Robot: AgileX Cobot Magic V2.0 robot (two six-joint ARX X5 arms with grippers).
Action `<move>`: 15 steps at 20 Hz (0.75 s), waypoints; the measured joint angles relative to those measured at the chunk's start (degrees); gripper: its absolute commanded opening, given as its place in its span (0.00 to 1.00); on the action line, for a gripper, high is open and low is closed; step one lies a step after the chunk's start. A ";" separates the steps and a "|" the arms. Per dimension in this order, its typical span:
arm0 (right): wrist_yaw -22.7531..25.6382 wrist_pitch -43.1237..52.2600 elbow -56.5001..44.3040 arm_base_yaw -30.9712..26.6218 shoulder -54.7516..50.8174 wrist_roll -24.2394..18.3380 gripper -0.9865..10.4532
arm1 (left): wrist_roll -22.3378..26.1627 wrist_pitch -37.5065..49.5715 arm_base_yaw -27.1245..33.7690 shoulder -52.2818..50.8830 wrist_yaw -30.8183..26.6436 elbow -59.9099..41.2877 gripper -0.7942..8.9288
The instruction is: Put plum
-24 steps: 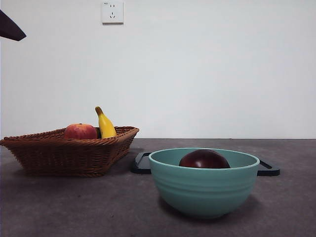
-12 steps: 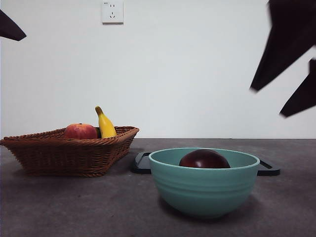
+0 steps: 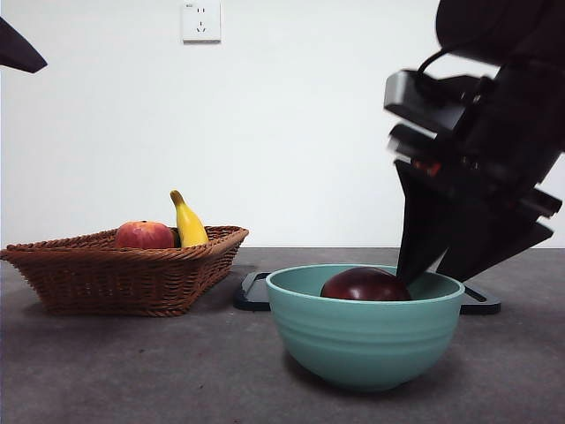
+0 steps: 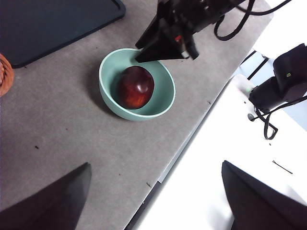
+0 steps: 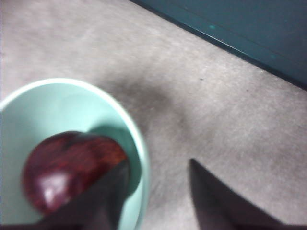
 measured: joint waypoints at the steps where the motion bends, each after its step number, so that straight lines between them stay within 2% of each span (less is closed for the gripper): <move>1: 0.46 0.42 0.00 0.26 0.76 0.07 0.20 | 0.00 0.00 0.00 0.00 0.00 0.00 0.52; 5: 0.59 0.55 -0.02 0.96 2.10 0.17 0.10 | 0.00 0.02 0.00 0.00 0.00 0.00 0.52; 12: 0.26 1.01 0.13 1.27 1.53 0.66 0.09 | 0.02 0.02 0.00 0.00 0.00 0.00 0.52; 15: 0.74 -0.04 4.04 0.81 0.55 1.29 0.09 | 0.02 0.02 0.00 0.00 0.00 0.00 0.52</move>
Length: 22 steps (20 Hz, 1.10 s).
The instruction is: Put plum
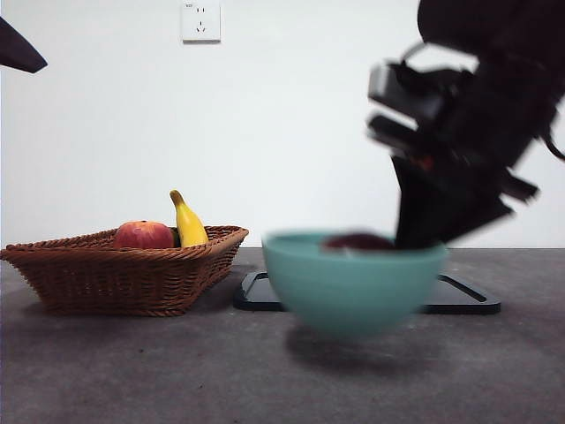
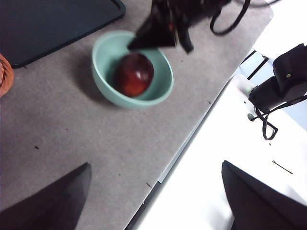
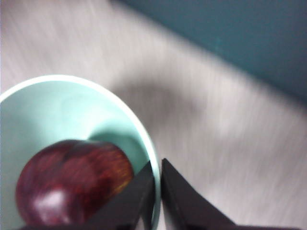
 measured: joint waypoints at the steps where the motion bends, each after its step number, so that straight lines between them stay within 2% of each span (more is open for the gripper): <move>1: -0.02 -0.02 2.14 -0.50 0.00 0.11 0.09 | 0.00 0.00 0.00 0.00 0.00 0.00 0.52; 5: 0.02 0.02 9.38 -4.61 1.29 0.20 0.09 | -0.02 0.00 0.00 0.00 0.00 0.00 0.52; 12: 0.02 -1.01 25.09 -11.89 15.72 0.09 0.09 | 0.00 -0.02 0.00 0.00 0.00 0.00 0.52; 17: 0.04 0.09 28.13 -13.77 24.76 -0.24 0.09 | 0.00 -0.02 0.00 0.00 0.00 0.00 0.52; 22: 0.07 0.92 28.20 -13.79 29.46 -0.24 0.09 | 0.00 -0.02 0.00 0.00 0.00 0.00 0.52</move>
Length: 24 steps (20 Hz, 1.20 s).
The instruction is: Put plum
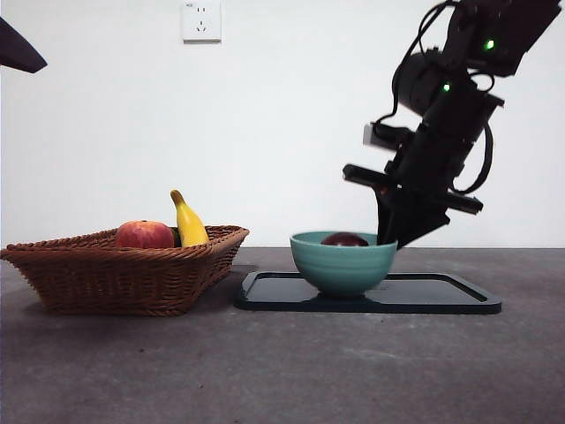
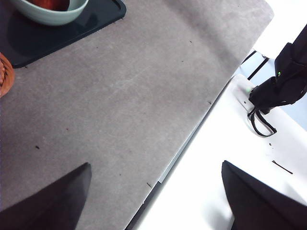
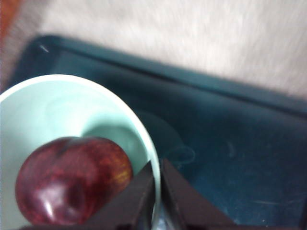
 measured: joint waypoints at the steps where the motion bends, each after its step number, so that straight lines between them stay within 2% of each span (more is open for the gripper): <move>1: -0.02 0.02 0.00 -0.02 0.31 0.00 0.09 | -0.02 0.00 0.00 0.00 0.00 0.00 0.52; 4: -0.11 -0.04 0.11 0.00 0.31 0.00 0.11 | -0.02 0.00 0.00 0.00 0.00 0.00 0.52; 6: -0.15 -1.07 0.11 0.00 0.31 0.00 0.24 | 0.00 0.02 0.00 0.00 0.00 0.00 0.52; 10: 1.05 -2.14 0.11 0.00 -1.36 0.24 0.25 | 0.00 0.00 0.00 0.00 0.00 0.00 0.52; 14: 2.49 -4.02 0.15 0.00 -13.62 0.26 0.25 | 0.00 0.02 0.00 0.00 0.00 0.00 0.52; 22: 2.29 -22.43 0.15 0.00 -37.81 -2.32 0.25 | 0.00 0.02 0.00 0.00 0.00 0.00 0.52; 24: 0.46 -23.50 -2.19 0.00 -43.10 -2.78 0.25 | 0.00 0.02 0.00 0.00 0.00 0.00 0.52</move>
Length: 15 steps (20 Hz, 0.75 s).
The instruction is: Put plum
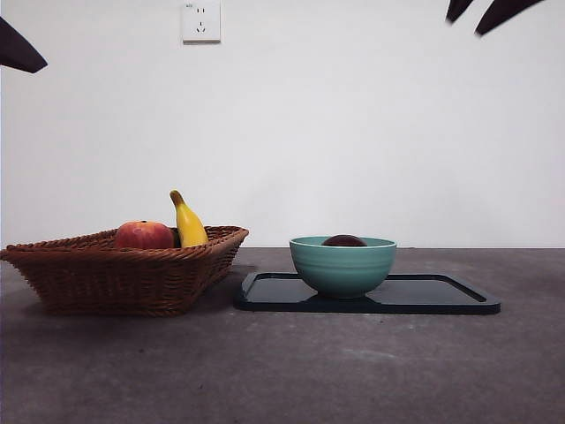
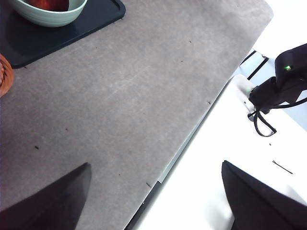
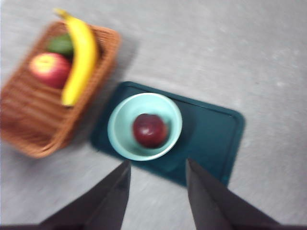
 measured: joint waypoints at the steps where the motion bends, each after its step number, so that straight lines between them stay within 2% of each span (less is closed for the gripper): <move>1: -1.46 -0.28 -2.08 0.02 -2.86 -0.13 0.25 | 0.00 0.00 0.00 0.00 0.00 0.00 0.52; 8: -10.69 -0.96 -21.07 1.22 -22.62 -0.28 0.25 | 0.00 0.00 0.00 0.00 0.00 0.00 0.52; 12: -13.29 -1.97 -27.36 1.55 -30.21 -0.26 0.25 | 0.00 0.00 0.00 0.00 0.00 0.00 0.52; 15: -14.01 -3.28 -28.26 1.55 -32.54 -0.26 0.25 | 0.00 0.00 0.00 0.00 0.00 0.00 0.52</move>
